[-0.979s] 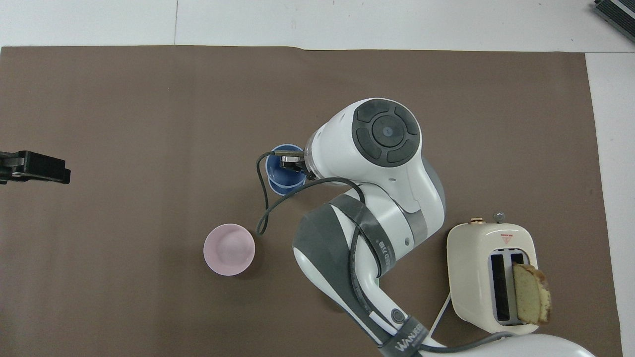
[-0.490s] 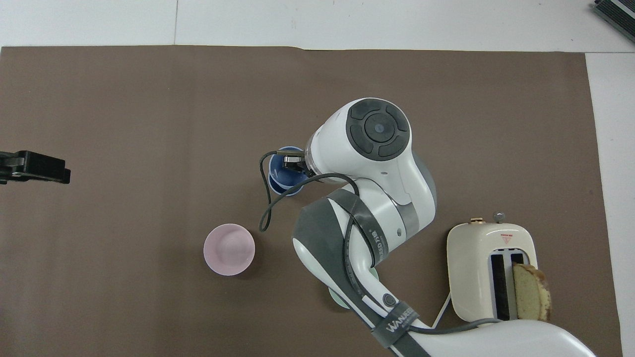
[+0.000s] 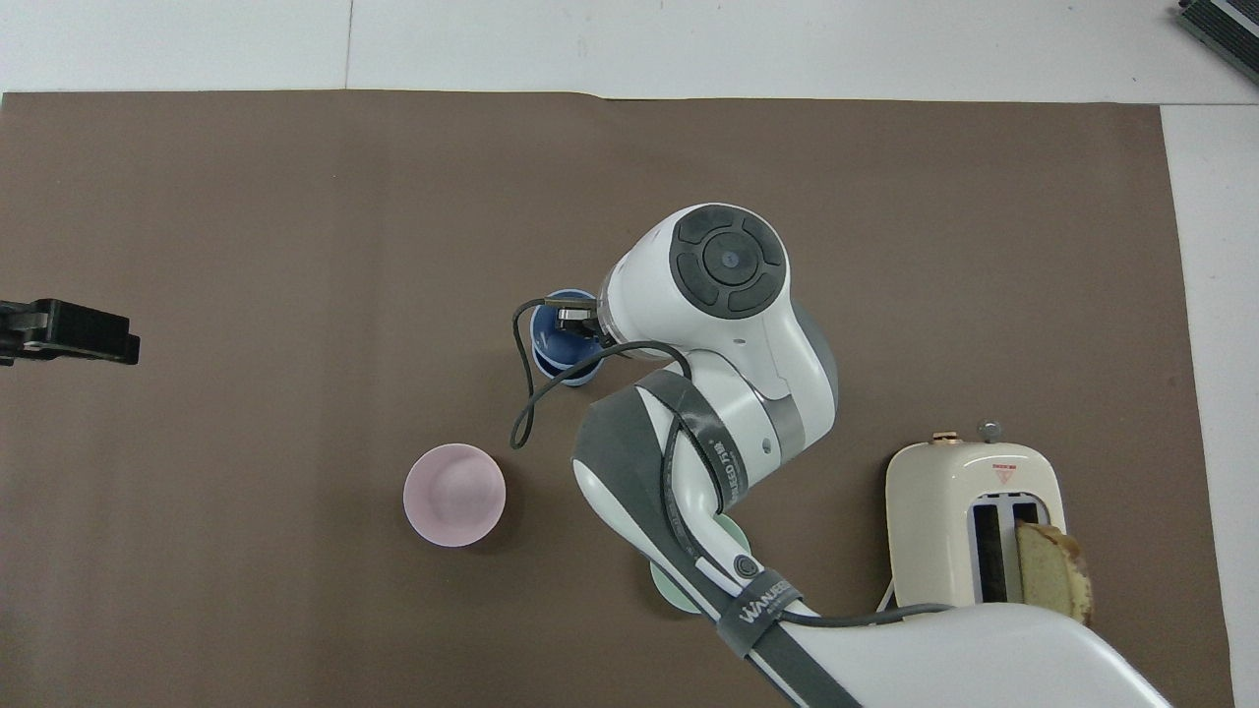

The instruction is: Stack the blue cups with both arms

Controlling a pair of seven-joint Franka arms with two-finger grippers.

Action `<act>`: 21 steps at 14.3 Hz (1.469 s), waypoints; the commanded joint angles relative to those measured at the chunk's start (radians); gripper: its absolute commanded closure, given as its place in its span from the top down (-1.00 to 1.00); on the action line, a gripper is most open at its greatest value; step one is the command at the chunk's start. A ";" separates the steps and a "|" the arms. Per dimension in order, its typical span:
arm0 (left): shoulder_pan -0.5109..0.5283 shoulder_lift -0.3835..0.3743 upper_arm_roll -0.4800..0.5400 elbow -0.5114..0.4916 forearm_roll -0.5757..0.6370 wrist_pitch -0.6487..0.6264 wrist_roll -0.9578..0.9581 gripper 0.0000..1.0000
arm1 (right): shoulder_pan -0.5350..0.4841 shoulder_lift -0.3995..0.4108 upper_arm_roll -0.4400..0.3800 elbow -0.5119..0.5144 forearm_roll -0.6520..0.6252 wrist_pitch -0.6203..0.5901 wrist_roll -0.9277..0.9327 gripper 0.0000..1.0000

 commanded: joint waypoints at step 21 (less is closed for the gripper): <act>0.020 -0.008 -0.011 0.006 0.007 -0.022 0.004 1.00 | -0.322 -0.203 -0.011 0.023 -0.092 -0.313 -0.340 1.00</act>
